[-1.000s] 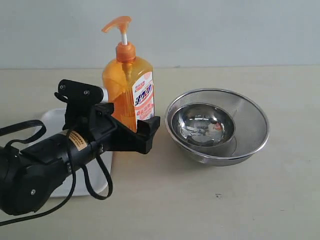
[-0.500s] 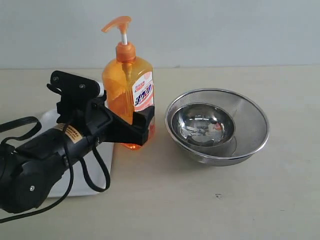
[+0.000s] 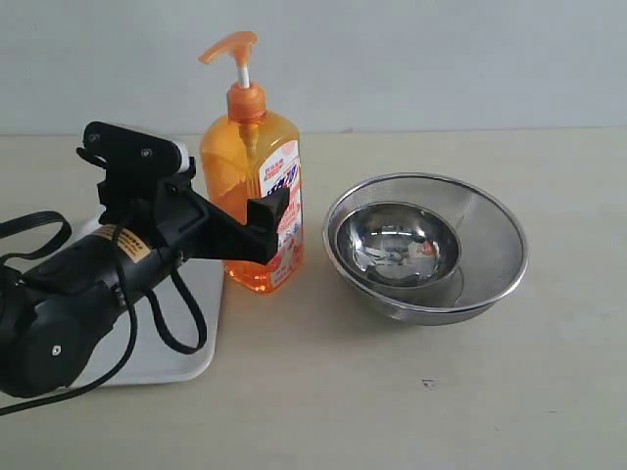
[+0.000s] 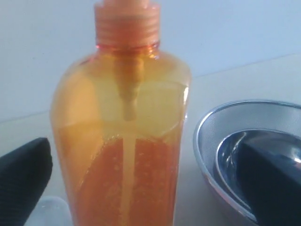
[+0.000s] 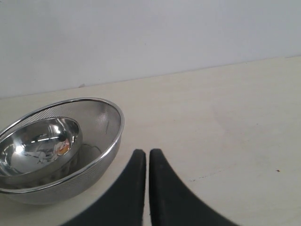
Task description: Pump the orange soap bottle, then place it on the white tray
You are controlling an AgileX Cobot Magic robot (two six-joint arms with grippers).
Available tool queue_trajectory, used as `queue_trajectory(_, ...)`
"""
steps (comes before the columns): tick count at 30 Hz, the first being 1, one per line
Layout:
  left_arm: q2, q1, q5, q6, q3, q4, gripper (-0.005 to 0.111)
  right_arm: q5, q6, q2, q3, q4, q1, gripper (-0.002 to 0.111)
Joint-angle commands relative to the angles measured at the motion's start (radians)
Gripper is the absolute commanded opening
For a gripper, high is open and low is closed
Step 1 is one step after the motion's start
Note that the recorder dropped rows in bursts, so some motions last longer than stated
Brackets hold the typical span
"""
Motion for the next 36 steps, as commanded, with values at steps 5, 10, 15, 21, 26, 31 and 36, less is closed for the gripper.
queue_trajectory(5, 0.036, 0.005, -0.065, -0.022, -0.024, 0.041, 0.107, -0.012, 0.000, -0.005, 0.000, -0.001, 0.002, 0.000)
queue_trajectory(10, 0.147, 0.005, -0.082, -0.022, -0.094, 0.046, 0.107, -0.012, 0.000, -0.005, 0.000, -0.001, 0.002, 0.000)
queue_trajectory(15, 0.161, 0.005, -0.092, -0.012, -0.104, 0.051, 0.107, -0.012, 0.000, -0.005, 0.000, -0.001, 0.002, 0.000)
queue_trajectory(21, 0.161, 0.005, -0.110, 0.080, -0.104, -0.008, 0.107, -0.012, 0.000, -0.005, 0.000, -0.001, 0.002, 0.000)
queue_trajectory(26, 0.161, 0.003, -0.124, 0.080, -0.104, -0.009, 0.107, -0.012, 0.000, -0.005, 0.000, -0.001, 0.002, 0.000)
queue_trajectory(31, 0.161, 0.003, -0.138, 0.071, -0.104, -0.023, 0.107, -0.012, 0.000, -0.005, 0.000, -0.001, 0.002, 0.000)
queue_trajectory(36, 0.161, 0.003, -0.138, 0.071, -0.104, -0.030, 0.107, -0.012, 0.000, -0.005, 0.000, -0.001, 0.002, 0.000)
